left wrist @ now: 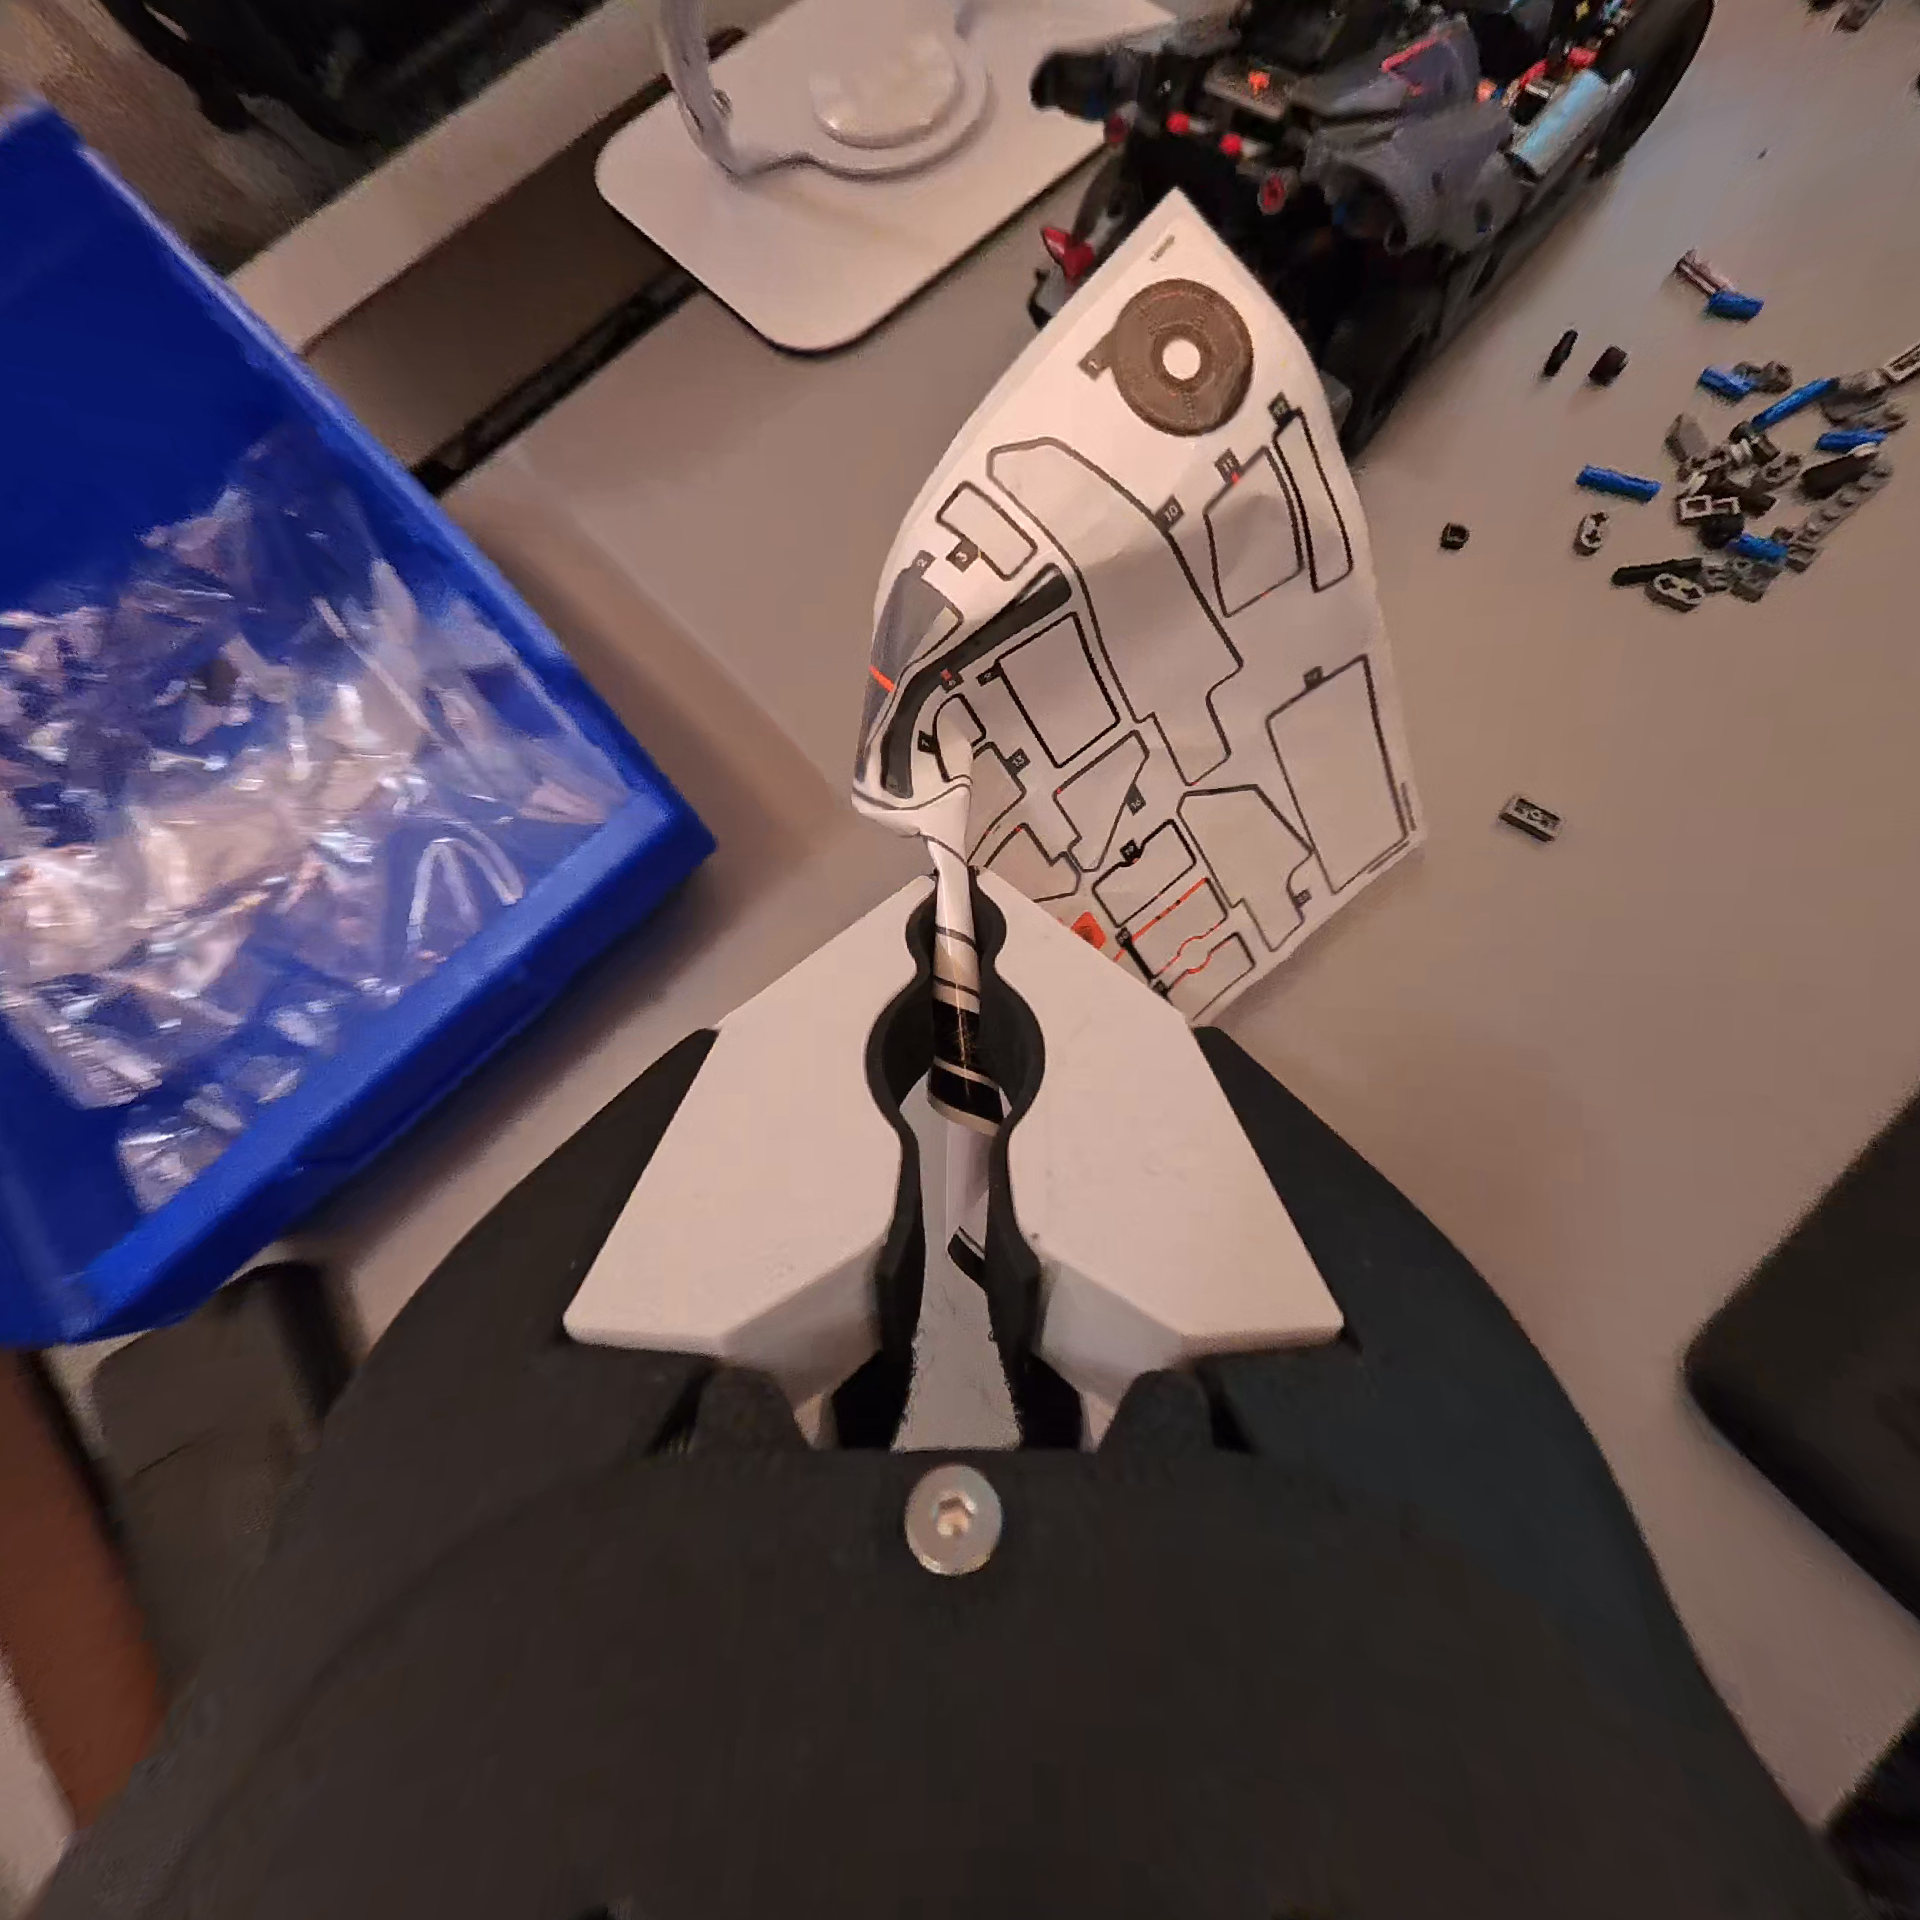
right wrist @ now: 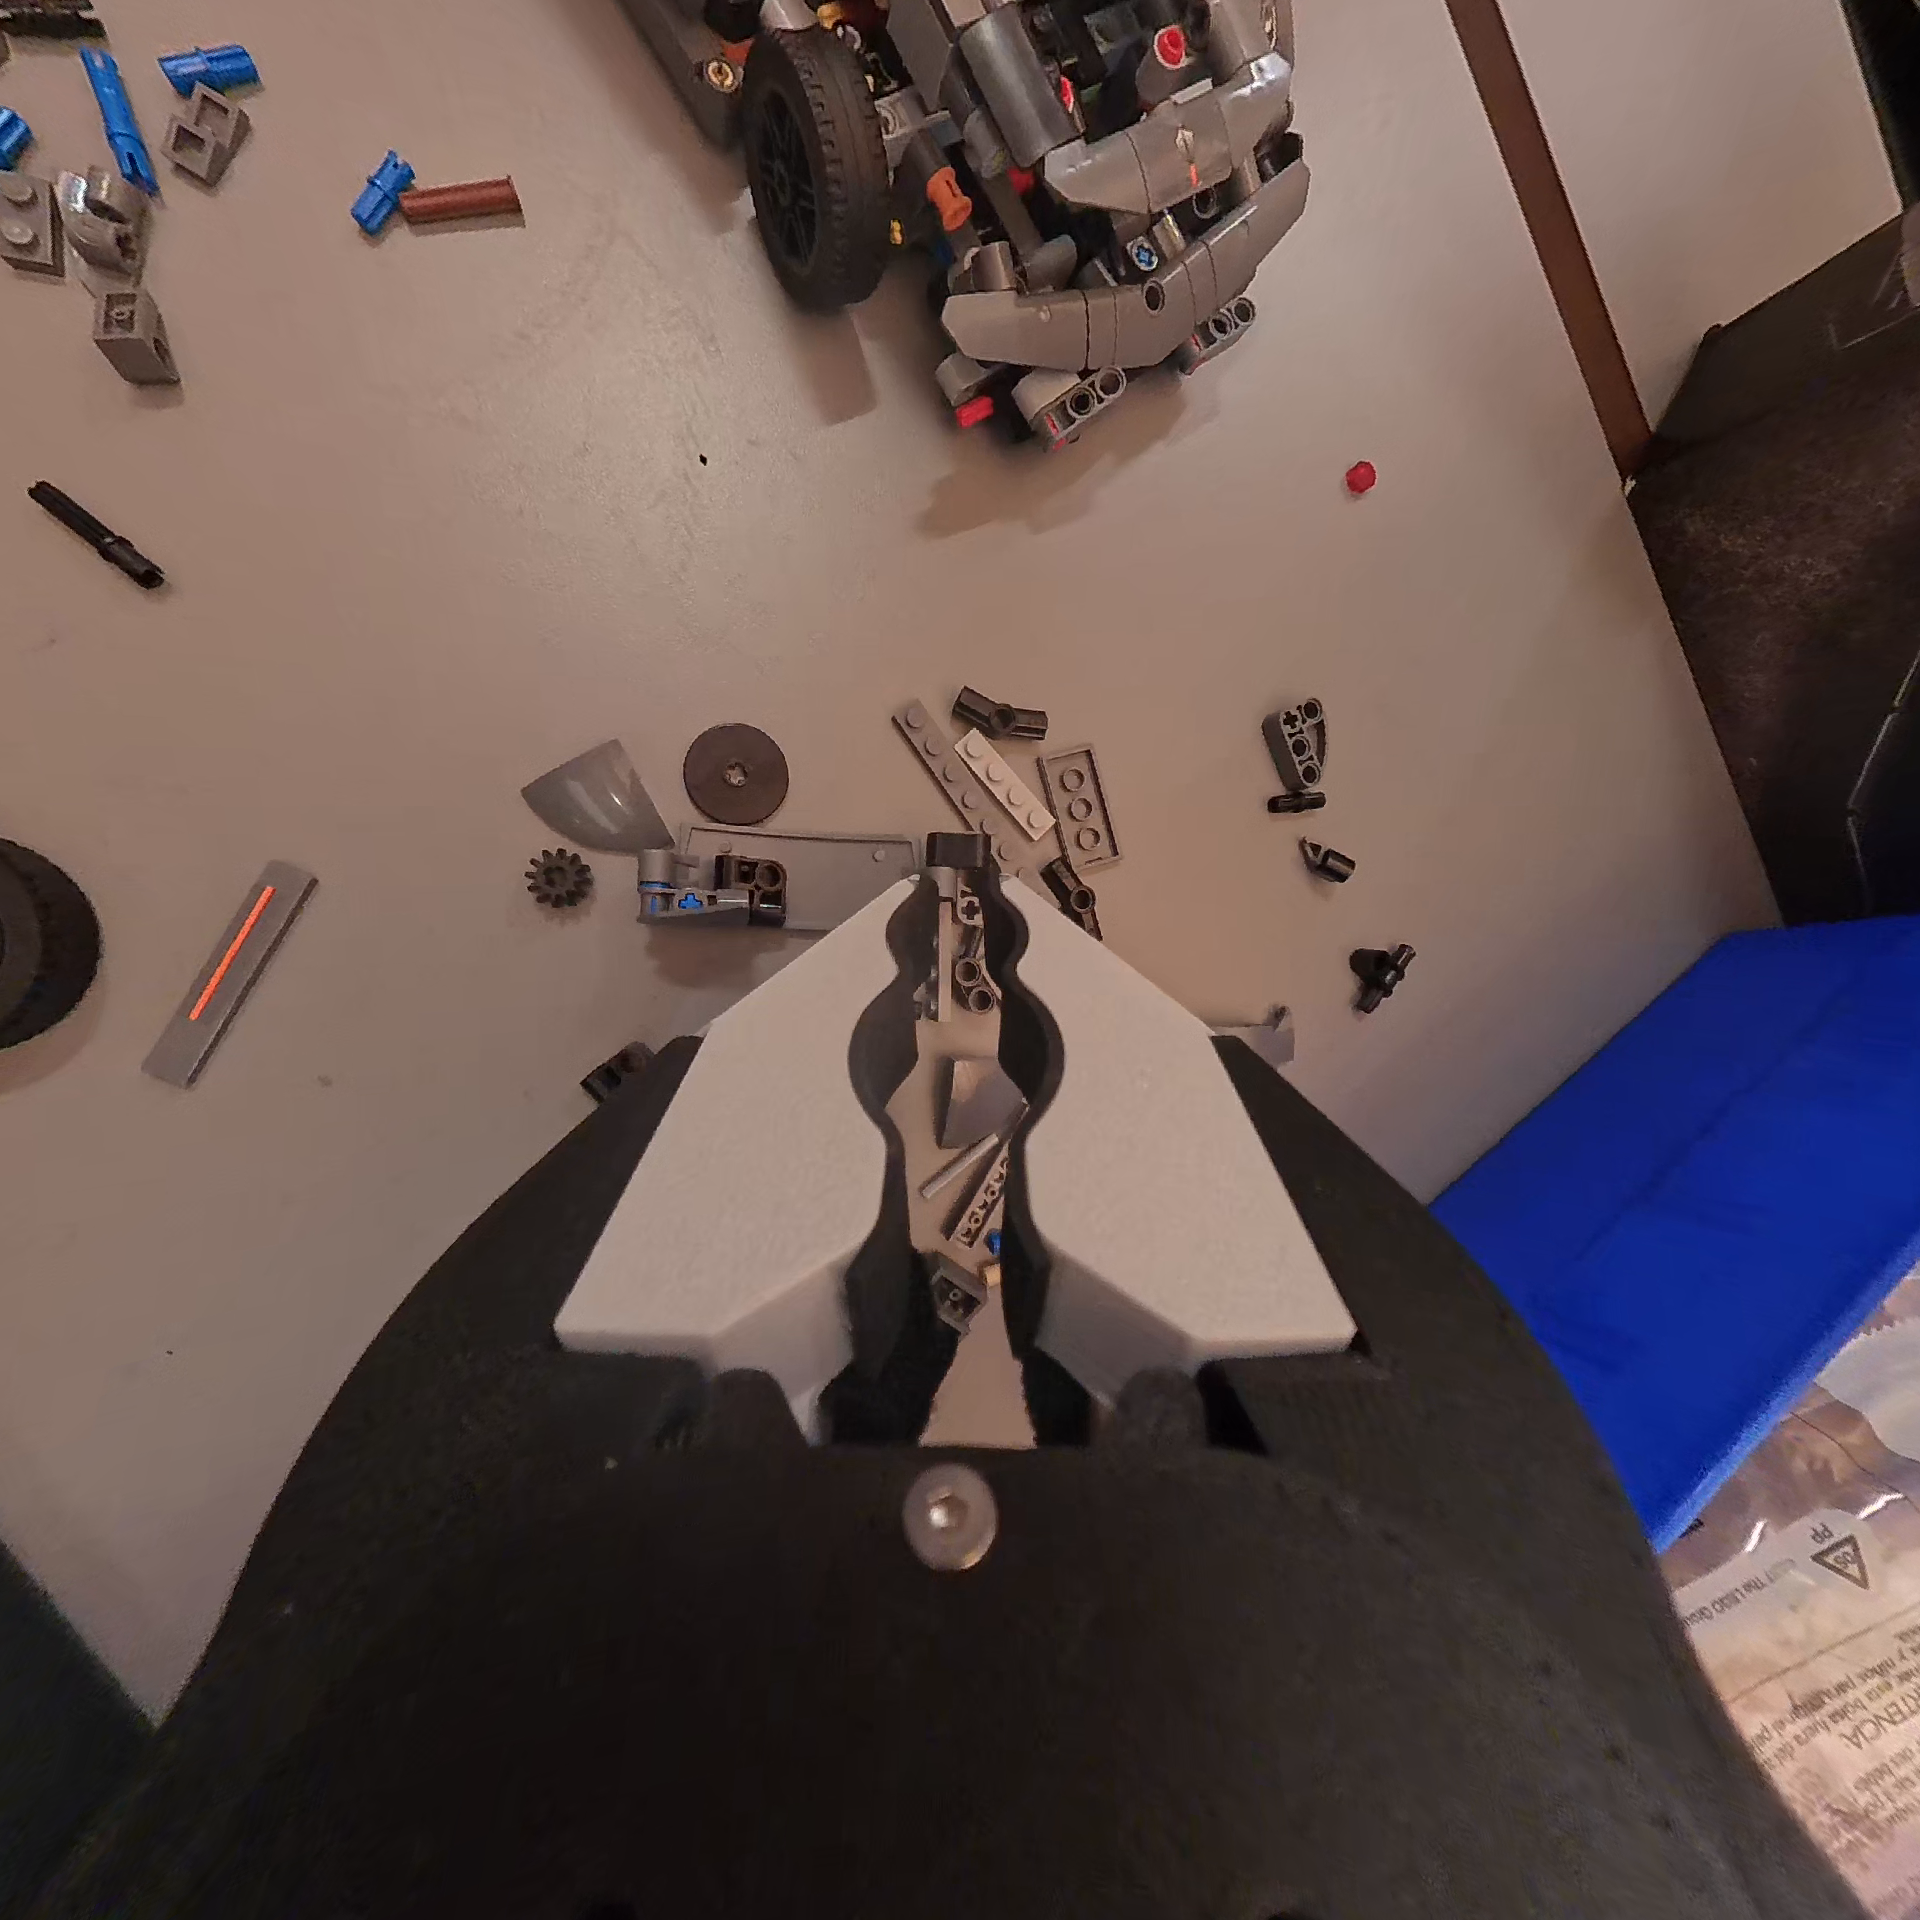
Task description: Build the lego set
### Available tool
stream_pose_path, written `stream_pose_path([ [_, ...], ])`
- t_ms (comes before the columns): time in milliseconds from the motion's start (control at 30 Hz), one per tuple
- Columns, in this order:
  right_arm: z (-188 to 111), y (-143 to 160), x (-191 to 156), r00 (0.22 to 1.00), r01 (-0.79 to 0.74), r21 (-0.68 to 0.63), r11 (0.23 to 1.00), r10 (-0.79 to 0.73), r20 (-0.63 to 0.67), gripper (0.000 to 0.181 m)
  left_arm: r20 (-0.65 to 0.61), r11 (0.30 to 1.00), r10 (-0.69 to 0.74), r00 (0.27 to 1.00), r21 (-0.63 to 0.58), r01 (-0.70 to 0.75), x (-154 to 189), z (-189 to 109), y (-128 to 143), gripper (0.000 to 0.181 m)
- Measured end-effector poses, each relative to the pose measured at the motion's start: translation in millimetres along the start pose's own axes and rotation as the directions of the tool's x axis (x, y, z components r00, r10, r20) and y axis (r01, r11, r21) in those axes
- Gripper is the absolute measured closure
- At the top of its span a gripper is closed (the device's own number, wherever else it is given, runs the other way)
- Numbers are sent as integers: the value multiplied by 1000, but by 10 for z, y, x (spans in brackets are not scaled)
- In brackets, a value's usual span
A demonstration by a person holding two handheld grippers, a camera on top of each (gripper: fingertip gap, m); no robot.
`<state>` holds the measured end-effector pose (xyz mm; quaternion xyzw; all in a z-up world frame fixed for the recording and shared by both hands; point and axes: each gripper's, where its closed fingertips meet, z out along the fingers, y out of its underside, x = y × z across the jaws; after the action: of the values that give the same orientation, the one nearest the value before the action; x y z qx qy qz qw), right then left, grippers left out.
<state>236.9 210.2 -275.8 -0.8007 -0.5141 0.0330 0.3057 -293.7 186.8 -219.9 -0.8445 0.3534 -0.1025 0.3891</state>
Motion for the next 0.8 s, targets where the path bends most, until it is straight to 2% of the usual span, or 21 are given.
stream_pose_path([
  [67, 2, 2, -1, 1000, 1, -2, 1000, -1, 0, 175, 4, 1000, 9, 1000, -10, -8, -58, -184, -15, 181],
  [133, -3, 3, 7, 1000, -1, -1, 1000, 1, -3, 175, -4, 999, 6, 1000, -50, -6, -95, -304, 78, 181],
  [200, -16, -2, 23, 1000, -7, 3, 1000, 7, -10, 175, -20, 995, -14, 1000, -96, 12, -103, -339, 256, 181],
  [300, -46, -8, 72, 999, -27, 14, 1000, 28, -24, 174, -52, 979, -70, 996, -196, 59, -65, -240, 644, 178],
  [400, -73, -22, 104, 998, -45, 29, 999, 46, -32, 174, -32, 955, -95, 995, -287, 82, -105, -114, 1008, 164],
  [467, -78, -26, 104, 998, -45, 31, 999, 46, -34, 174, -57, 947, -128, 990, -304, 105, -71, -50, 1109, 153],
  [533, -75, -26, 101, 998, -41, 28, 999, 42, -36, 174, -56, 935, -125, 991, -340, 99, -77, -41, 1167, 130],
  [633, -80, -26, 101, 999, -39, 27, 999, 40, -37, 174, -43, 913, -124, 991, -395, 97, -126, -113, 1156, 94],
  [700, -93, -38, 116, 998, -45, 35, 998, 47, -44, 174, -20, 919, -114, 993, -382, 98, -194, -177, 1019, 89],
  [800, -109, -48, 145, 997, -65, 46, 997, 67, -49, 174, -58, 961, -113, 992, -260, 95, -96, -184, 496, 88],
])
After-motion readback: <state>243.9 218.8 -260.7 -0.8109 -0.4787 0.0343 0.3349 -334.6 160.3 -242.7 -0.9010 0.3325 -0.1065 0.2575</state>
